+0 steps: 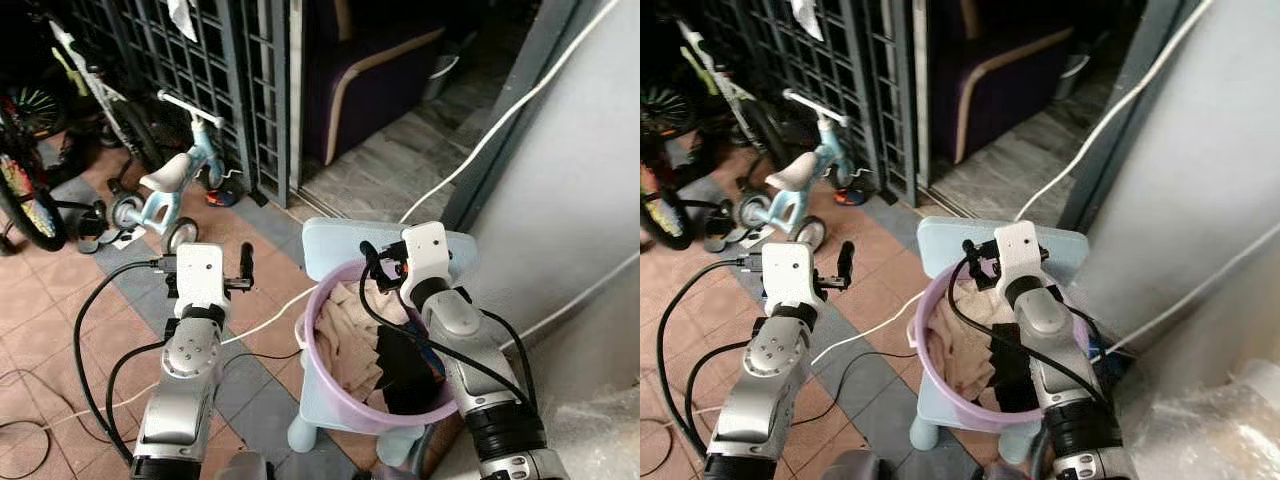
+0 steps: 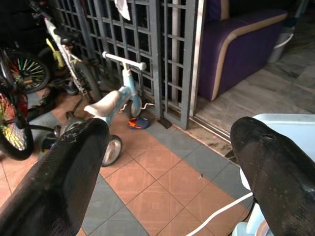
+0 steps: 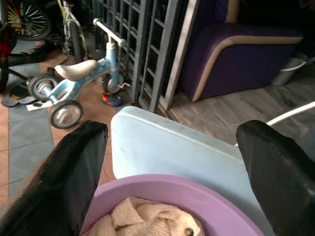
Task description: Clothes washing
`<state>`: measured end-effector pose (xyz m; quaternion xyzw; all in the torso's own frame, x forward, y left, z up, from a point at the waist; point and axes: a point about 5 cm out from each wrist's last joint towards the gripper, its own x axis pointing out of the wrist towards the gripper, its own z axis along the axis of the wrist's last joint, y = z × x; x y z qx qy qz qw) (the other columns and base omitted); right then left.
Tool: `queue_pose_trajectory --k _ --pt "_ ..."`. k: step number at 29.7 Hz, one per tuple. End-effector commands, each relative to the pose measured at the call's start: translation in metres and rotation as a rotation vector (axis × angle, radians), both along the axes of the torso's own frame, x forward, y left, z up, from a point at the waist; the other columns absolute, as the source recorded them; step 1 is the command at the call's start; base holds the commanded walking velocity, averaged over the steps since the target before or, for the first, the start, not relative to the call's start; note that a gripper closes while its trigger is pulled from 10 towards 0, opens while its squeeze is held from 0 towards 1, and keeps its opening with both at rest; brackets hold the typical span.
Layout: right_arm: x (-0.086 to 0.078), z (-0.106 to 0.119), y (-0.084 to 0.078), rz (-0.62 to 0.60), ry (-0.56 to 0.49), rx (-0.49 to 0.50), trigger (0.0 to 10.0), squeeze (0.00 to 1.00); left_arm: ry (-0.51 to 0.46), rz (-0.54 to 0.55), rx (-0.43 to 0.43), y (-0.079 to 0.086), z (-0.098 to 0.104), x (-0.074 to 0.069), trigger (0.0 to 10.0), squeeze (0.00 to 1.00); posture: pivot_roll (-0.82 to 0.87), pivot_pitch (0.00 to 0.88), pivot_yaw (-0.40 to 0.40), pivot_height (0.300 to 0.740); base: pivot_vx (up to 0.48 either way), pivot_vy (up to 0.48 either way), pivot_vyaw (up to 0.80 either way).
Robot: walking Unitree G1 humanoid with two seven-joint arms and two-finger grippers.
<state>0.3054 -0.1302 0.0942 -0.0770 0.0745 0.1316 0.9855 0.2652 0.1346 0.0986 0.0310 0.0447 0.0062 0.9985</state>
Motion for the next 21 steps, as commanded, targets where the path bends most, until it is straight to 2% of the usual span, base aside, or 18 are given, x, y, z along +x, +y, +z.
queue_pose_trajectory --k 1,8,11,14,18,19,21 --pt "0.000 -0.005 -0.007 -0.016 0.035 -0.017 10.0 0.00 -0.005 -0.019 0.001 -0.006 0.002 0.000 10.0 0.00 0.03 0.017 -0.033 0.740 0.000 0.000 0.00" --pt "0.006 -0.004 -0.014 -0.040 0.037 -0.023 10.0 0.00 0.009 -0.028 0.014 -0.002 -0.001 -0.002 10.0 0.00 0.03 0.018 -0.037 0.740 0.000 0.000 0.00" --pt "0.006 -0.005 -0.013 -0.035 0.054 -0.015 10.0 0.00 0.018 -0.024 0.008 -0.002 -0.002 -0.003 10.0 0.00 0.03 0.020 -0.038 0.740 0.270 0.000 0.00" --pt "0.003 -0.013 -0.012 -0.030 0.105 -0.029 10.0 0.00 0.030 -0.015 0.002 -0.001 -0.003 -0.003 10.0 0.00 0.03 0.021 -0.038 0.740 0.272 0.000 0.00" --pt "-0.006 -0.029 -0.006 0.028 0.213 -0.024 10.0 0.00 0.056 0.009 0.015 0.000 -0.007 -0.005 10.0 0.00 0.02 0.025 -0.037 0.740 0.000 0.000 0.00" --pt "-0.006 -0.029 -0.006 0.028 0.213 -0.024 10.0 0.00 0.056 0.009 0.015 0.000 -0.007 -0.005 10.0 0.00 0.02 0.025 -0.037 0.740 0.000 0.000 0.00" --pt "-0.011 -0.036 -0.004 0.060 0.241 -0.044 10.0 0.00 0.122 0.015 0.033 0.006 -0.018 -0.018 10.0 0.00 0.04 0.043 -0.039 0.740 0.000 0.000 0.00"
